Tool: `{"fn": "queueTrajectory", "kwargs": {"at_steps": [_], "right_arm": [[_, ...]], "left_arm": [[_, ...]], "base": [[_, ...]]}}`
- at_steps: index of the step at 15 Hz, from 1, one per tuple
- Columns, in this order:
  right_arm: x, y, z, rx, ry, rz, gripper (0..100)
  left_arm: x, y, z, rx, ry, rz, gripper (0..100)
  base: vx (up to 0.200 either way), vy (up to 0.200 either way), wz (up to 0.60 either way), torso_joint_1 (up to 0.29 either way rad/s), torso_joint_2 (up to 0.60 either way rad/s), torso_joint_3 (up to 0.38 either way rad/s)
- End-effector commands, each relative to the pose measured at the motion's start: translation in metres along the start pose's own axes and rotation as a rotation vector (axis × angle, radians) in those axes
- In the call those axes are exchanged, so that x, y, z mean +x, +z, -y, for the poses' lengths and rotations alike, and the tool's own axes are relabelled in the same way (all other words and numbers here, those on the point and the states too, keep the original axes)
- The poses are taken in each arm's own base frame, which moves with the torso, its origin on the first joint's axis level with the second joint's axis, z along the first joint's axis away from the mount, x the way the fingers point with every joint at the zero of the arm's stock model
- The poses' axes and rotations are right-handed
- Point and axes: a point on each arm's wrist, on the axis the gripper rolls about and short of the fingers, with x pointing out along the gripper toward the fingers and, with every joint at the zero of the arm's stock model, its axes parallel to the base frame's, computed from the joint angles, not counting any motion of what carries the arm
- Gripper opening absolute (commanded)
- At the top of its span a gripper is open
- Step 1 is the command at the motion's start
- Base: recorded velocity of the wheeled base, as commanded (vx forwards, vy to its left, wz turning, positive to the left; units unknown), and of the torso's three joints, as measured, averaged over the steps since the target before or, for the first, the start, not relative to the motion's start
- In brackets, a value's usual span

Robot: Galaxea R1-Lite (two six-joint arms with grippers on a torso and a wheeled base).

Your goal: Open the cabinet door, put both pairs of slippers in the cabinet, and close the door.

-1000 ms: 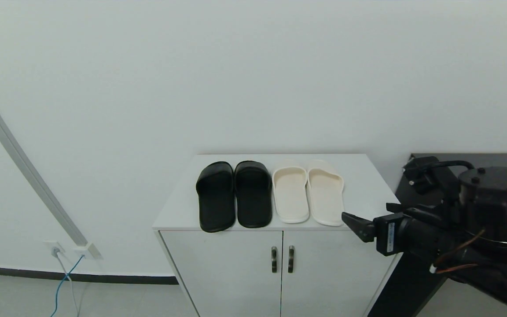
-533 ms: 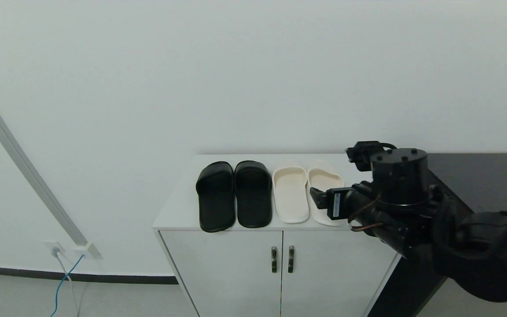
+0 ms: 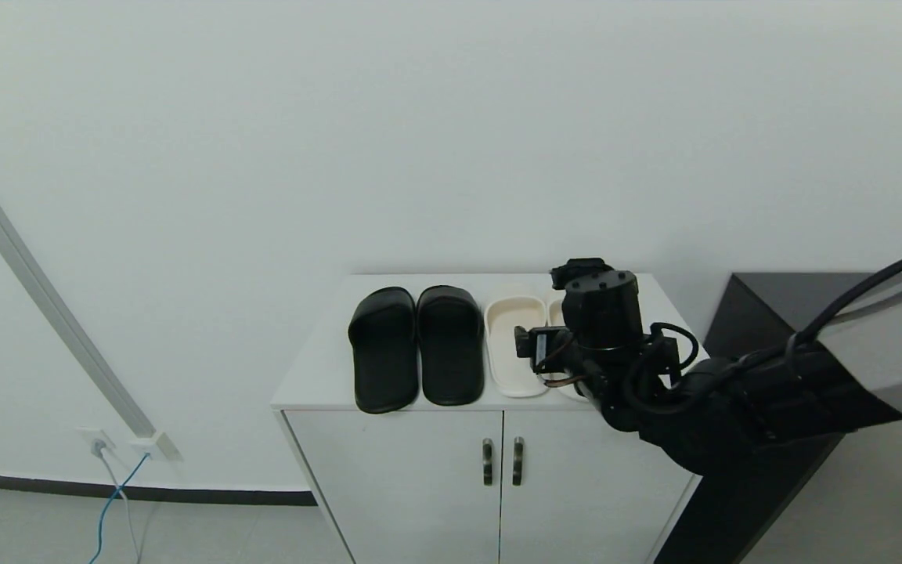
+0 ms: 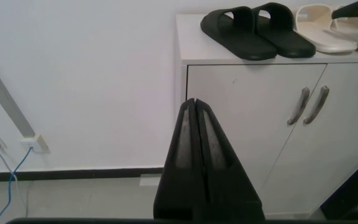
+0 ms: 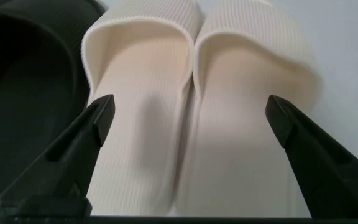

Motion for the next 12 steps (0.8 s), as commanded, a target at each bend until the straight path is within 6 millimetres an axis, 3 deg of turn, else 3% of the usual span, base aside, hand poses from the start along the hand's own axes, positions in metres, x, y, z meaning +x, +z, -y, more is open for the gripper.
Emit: {"fn": "queueTrajectory", "kwargs": {"at_steps": [1,5,12], "right_arm": [[0.032,-0.016,-0.006,-0.005,-0.042,-0.008,100],[0.059,-0.017,-0.005,0.014,-0.072,0.017,100],[0.085,-0.010,-0.009,-0.026,-0.088,0.069,100]], "left_arm": [[0.000,0.000,0.000,0.000,0.000,-0.001,0],[0.000,0.000,0.000,0.000,0.000,-0.001,0],[0.000,0.000,0.000,-0.002,0.000,-0.001,0]], "base": [[0.000,0.000,0.00,0.000,0.00,0.000],[0.000,0.000,0.00,0.000,0.00,0.000],[0.000,0.000,0.00,0.000,0.00,0.000]]}}
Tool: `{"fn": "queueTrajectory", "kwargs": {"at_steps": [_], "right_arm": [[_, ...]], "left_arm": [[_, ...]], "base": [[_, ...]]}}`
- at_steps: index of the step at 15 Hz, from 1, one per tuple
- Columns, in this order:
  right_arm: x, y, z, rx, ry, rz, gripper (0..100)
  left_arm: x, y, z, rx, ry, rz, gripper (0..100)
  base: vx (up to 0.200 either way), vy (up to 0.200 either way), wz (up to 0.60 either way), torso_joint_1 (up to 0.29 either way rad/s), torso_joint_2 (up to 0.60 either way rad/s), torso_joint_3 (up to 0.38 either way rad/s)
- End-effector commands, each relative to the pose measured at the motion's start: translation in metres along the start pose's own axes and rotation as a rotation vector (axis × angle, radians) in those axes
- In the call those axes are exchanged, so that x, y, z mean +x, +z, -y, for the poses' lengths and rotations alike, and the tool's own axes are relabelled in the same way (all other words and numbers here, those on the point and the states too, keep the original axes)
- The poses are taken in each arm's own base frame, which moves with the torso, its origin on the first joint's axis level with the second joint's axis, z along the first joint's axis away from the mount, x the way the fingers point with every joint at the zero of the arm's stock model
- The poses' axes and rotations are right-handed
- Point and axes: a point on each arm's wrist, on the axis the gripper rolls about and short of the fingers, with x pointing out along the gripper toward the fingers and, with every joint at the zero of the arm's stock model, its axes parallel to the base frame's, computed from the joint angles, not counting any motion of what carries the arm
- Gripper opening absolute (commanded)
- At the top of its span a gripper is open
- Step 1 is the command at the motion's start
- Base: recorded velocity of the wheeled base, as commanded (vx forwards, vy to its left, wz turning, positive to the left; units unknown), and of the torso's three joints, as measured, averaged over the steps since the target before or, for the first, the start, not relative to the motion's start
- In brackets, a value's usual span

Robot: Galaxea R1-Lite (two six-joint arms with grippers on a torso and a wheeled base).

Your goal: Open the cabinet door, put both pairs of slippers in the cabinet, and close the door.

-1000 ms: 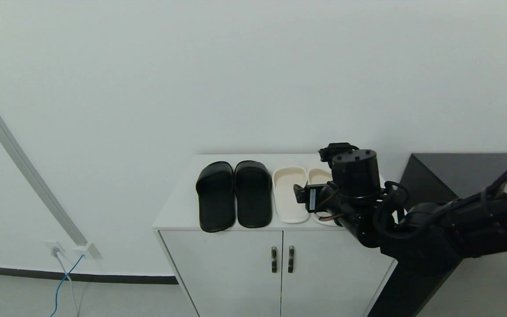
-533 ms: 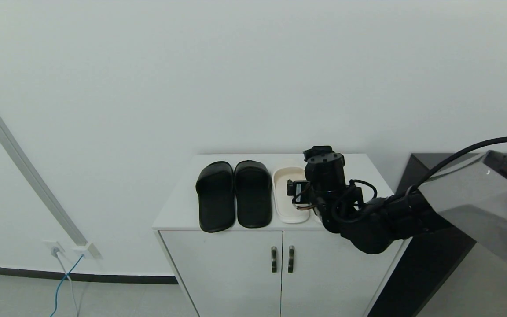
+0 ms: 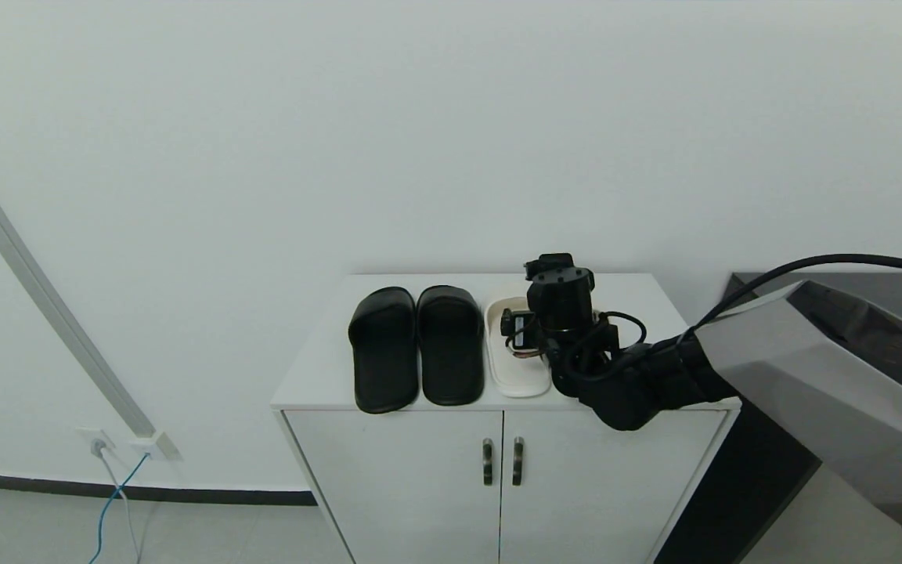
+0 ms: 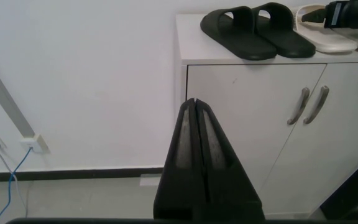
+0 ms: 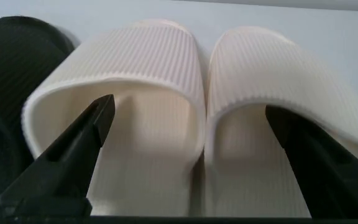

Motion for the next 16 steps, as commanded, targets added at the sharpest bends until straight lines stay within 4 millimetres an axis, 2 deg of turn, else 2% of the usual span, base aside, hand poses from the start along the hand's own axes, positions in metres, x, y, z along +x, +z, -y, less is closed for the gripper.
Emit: {"fn": "queueTrajectory", "kwargs": {"at_steps": [1,7,10,12,14,16], "right_arm": [[0.011,-0.006,0.000,-0.002,-0.010,0.001,0],[0.012,0.000,0.001,0.007,-0.013,0.014,0],[-0.002,0.018,0.007,0.020,-0.008,0.034,0],[-0.025,0.032,0.017,0.016,0.005,0.030,0],[-0.058,0.043,0.029,0.000,0.075,0.014,0],[-0.102,0.046,0.043,-0.023,0.204,-0.020,0]], "left_arm": [[0.000,0.000,0.000,0.000,0.000,-0.001,0],[0.000,0.000,0.000,-0.002,0.000,-0.001,0],[0.000,0.000,0.000,-0.002,0.000,-0.001,0],[0.000,0.000,0.000,-0.002,0.000,-0.001,0],[0.000,0.000,0.000,0.000,0.000,-0.001,0],[0.000,0.000,0.000,-0.002,0.000,-0.001,0]], "base": [[0.000,0.000,0.00,0.000,0.00,0.000],[0.000,0.000,0.00,0.000,0.00,0.000],[0.000,0.000,0.00,0.000,0.00,0.000],[0.000,0.000,0.00,0.000,0.00,0.000],[0.000,0.000,0.00,0.000,0.00,0.000],[0.000,0.000,0.00,0.000,0.00,0.000]]}}
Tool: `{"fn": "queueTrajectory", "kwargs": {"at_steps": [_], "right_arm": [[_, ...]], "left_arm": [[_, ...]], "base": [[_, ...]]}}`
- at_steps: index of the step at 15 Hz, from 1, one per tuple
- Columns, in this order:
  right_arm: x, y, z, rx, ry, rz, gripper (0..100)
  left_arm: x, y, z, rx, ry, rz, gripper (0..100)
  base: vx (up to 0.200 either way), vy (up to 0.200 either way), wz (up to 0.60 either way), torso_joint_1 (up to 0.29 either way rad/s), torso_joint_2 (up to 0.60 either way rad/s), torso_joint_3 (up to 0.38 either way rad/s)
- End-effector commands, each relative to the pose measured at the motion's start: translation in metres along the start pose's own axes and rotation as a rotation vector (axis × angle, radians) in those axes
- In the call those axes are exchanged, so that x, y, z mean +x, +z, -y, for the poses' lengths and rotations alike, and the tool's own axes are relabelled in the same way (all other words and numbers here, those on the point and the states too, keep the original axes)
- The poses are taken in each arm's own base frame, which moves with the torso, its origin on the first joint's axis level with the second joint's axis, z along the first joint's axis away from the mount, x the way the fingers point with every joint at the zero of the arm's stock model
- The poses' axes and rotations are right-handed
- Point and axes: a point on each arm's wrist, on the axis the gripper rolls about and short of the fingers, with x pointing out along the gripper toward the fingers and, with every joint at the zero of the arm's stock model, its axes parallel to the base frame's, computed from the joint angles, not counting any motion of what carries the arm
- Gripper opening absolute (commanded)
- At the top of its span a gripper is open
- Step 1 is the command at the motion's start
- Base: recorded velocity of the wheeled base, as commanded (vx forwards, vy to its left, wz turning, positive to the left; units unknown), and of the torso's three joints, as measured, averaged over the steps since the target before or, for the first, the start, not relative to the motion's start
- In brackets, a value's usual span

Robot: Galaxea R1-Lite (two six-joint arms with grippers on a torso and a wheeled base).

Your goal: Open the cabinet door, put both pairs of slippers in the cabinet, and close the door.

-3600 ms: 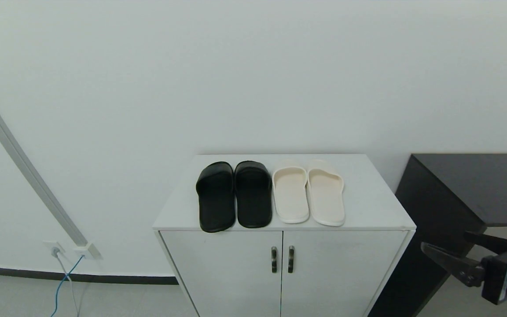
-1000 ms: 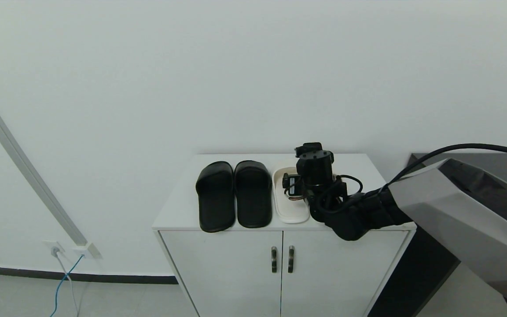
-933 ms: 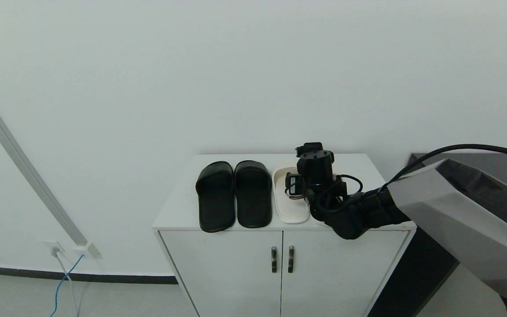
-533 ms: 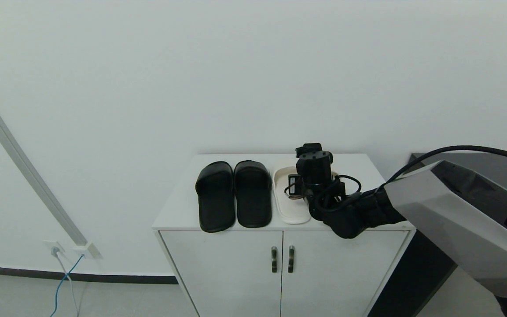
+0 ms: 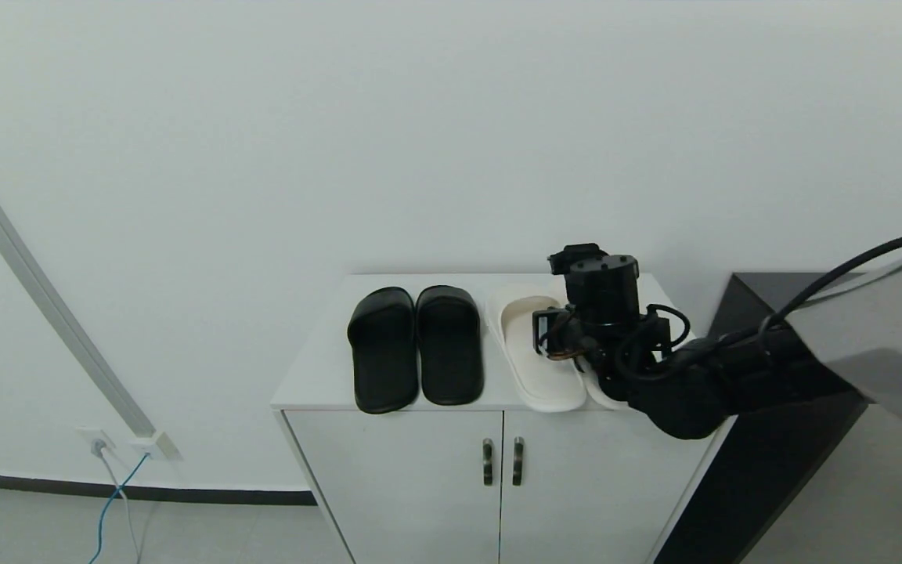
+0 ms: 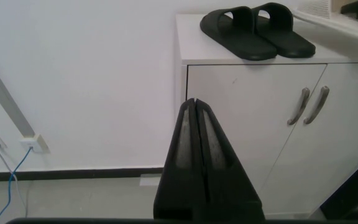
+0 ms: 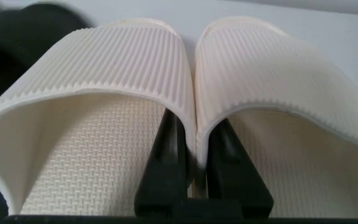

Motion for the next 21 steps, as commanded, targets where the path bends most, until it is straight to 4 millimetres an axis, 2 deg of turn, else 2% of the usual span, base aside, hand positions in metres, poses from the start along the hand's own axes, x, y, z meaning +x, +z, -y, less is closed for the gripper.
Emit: {"fn": "queueTrajectory", "kwargs": {"at_steps": [1,2,3,4,8,12,15,21], "right_arm": [[-0.075,0.021,0.018,-0.020,0.170,0.007,0],[-0.098,0.017,0.025,-0.044,0.248,-0.009,0],[-0.109,0.014,0.028,-0.057,0.287,-0.013,0],[-0.129,0.009,0.034,-0.085,0.367,-0.011,0],[-0.173,-0.008,0.048,-0.215,0.539,0.001,0],[-0.177,-0.027,0.052,-0.333,0.637,0.040,0],[-0.180,-0.031,0.053,-0.320,0.710,0.094,0],[-0.176,-0.039,0.051,-0.321,0.715,0.057,0]], "left_arm": [[0.000,0.000,0.000,-0.001,0.001,-0.001,0],[0.000,0.000,0.000,-0.001,0.001,-0.001,0],[0.000,0.000,0.000,-0.001,0.001,-0.001,0],[0.000,0.000,0.000,-0.001,0.001,-0.001,0],[0.000,0.000,0.000,0.001,0.001,-0.001,0],[0.000,0.000,0.000,-0.001,0.001,-0.001,0],[0.000,0.000,0.000,-0.001,0.001,-0.001,0],[0.000,0.000,0.000,-0.001,0.001,-0.001,0]], "base": [[0.000,0.000,0.00,0.000,0.00,0.000],[0.000,0.000,0.00,0.000,0.00,0.000],[0.000,0.000,0.00,0.000,0.00,0.000],[0.000,0.000,0.00,0.000,0.00,0.000],[0.000,0.000,0.00,0.000,0.00,0.000],[0.000,0.000,0.00,0.000,0.00,0.000],[0.000,0.000,0.00,0.000,0.00,0.000],[-0.033,0.000,0.00,0.000,0.00,0.000]]}}
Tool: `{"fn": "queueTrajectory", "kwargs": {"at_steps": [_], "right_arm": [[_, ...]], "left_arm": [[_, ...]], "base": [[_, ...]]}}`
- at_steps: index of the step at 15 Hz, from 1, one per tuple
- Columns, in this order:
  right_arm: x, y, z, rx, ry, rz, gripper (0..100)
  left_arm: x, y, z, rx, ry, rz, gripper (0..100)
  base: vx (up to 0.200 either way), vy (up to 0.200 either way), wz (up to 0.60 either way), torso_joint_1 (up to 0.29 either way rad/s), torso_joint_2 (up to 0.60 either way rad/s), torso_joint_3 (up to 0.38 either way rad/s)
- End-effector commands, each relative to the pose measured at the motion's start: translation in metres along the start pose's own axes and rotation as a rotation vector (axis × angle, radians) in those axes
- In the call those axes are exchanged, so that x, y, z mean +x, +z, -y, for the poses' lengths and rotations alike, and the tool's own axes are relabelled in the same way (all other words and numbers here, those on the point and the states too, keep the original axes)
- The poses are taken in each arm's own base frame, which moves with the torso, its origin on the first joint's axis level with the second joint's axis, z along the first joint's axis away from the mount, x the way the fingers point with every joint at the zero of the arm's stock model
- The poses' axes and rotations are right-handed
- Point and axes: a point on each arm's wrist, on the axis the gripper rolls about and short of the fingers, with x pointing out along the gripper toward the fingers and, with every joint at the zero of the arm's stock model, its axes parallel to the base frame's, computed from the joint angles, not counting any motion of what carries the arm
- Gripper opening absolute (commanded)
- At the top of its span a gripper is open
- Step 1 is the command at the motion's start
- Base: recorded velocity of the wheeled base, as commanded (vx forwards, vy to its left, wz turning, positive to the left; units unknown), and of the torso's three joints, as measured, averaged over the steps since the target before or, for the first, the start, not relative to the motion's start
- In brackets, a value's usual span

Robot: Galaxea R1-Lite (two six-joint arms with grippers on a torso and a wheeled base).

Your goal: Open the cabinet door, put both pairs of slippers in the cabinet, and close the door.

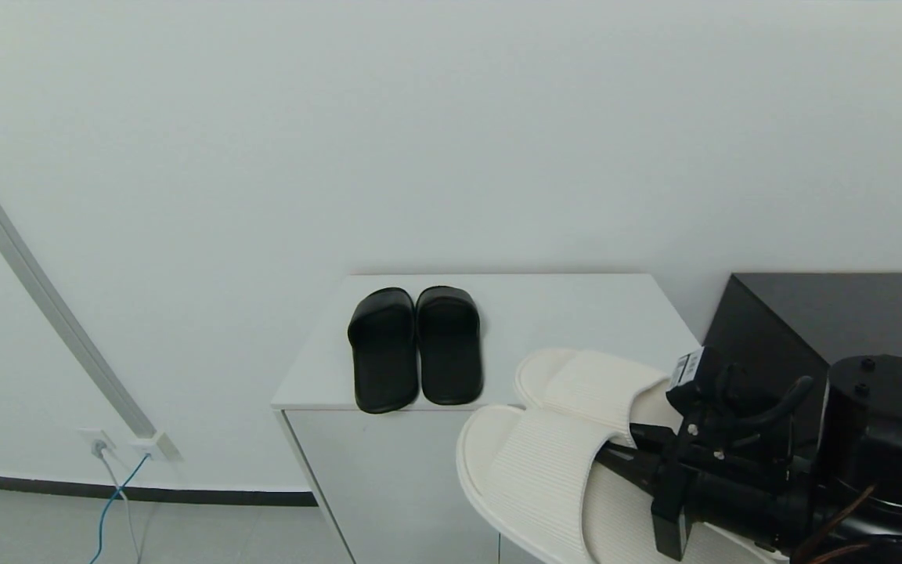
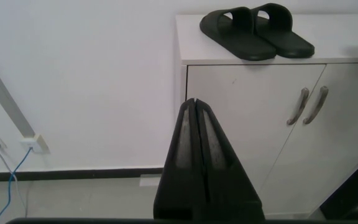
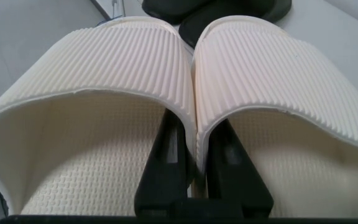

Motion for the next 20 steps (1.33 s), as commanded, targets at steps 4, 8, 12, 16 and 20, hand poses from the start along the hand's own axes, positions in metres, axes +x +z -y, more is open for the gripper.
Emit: {"fn": "queueTrajectory", "kwargs": {"at_steps": [4,8,12,16,20], "right_arm": [[0.0025,-0.0044,-0.0007,0.005,0.006,-0.018,0],[0.0023,-0.0046,0.0005,0.006,0.000,-0.018,0],[0.0013,-0.0072,-0.0001,0.005,0.000,-0.028,0],[0.0016,-0.0075,-0.0002,0.006,0.002,-0.029,0],[0.0017,-0.0093,-0.0008,0.006,0.004,-0.036,0]], "left_arm": [[0.0001,0.0000,0.0000,0.000,0.001,-0.001,0],[0.0001,0.0000,0.0000,0.000,0.001,-0.001,0],[0.0001,0.0000,0.0000,0.000,0.001,-0.001,0],[0.0001,0.0000,0.0000,0.000,0.001,-0.001,0],[0.0001,0.0000,0.0000,0.000,0.001,-0.001,0]], "base": [[-0.150,0.000,0.00,0.002,0.00,0.002],[0.000,0.000,0.00,0.000,0.00,0.000],[0.000,0.000,0.00,0.000,0.00,0.000],[0.000,0.000,0.00,0.000,0.00,0.000],[0.000,0.000,0.00,0.000,0.00,0.000]]}}
